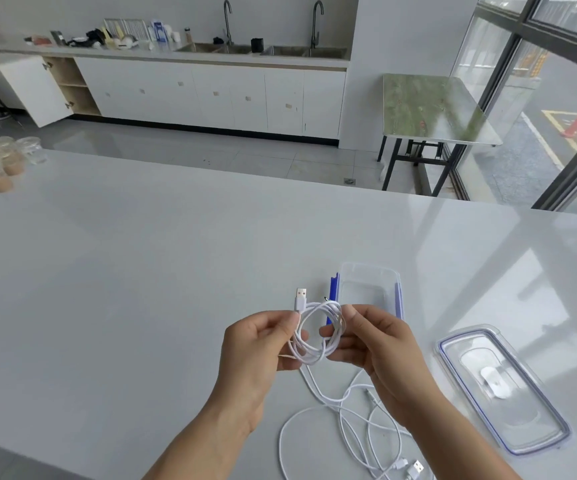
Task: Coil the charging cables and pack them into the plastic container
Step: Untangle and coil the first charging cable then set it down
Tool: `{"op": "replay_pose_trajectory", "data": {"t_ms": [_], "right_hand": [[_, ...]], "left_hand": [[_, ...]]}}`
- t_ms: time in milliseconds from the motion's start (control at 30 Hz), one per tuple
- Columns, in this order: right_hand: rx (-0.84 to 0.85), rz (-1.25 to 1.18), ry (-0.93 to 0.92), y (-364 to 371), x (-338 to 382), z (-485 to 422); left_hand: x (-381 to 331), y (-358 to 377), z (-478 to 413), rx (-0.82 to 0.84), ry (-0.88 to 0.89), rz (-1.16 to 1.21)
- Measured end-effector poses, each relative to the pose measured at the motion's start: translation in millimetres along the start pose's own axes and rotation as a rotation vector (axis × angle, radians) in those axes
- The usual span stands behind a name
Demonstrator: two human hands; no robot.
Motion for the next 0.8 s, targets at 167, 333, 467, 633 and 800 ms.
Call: {"op": "replay_pose_trajectory", "data": {"t_ms": [167, 333, 467, 633, 800], "right_hand": [[-0.014, 0.089, -0.052, 22, -2, -4], [-0.098, 0.297, -0.226, 25, 3, -5], [-0.236, 0.796, -0.646, 33, 17, 5], [-0.238, 0.661, -0.478, 26, 13, -1], [-0.107, 0.588, -0.321, 27, 7, -12]], "left_hand": [[1, -20, -5, -0.019, 0.004, -0.011], [-6, -26, -7, -0.031, 0.097, -0.158], [-11, -27, -11, -0.023, 0.212, -0.354], [-15, -22, -8, -0.012, 0.254, -0.35], [-19, -13, -8, 0.006, 0.371, -0.422]]}}
Point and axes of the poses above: each hand's wrist, its own z-axis away from the middle knuckle, its own y-axis out of the palm, x = y × z, the point moved 8 cm from there along -z, towards the middle knuckle, and after that the axes turned 4 degrees about -x, right-handed, at the moved point
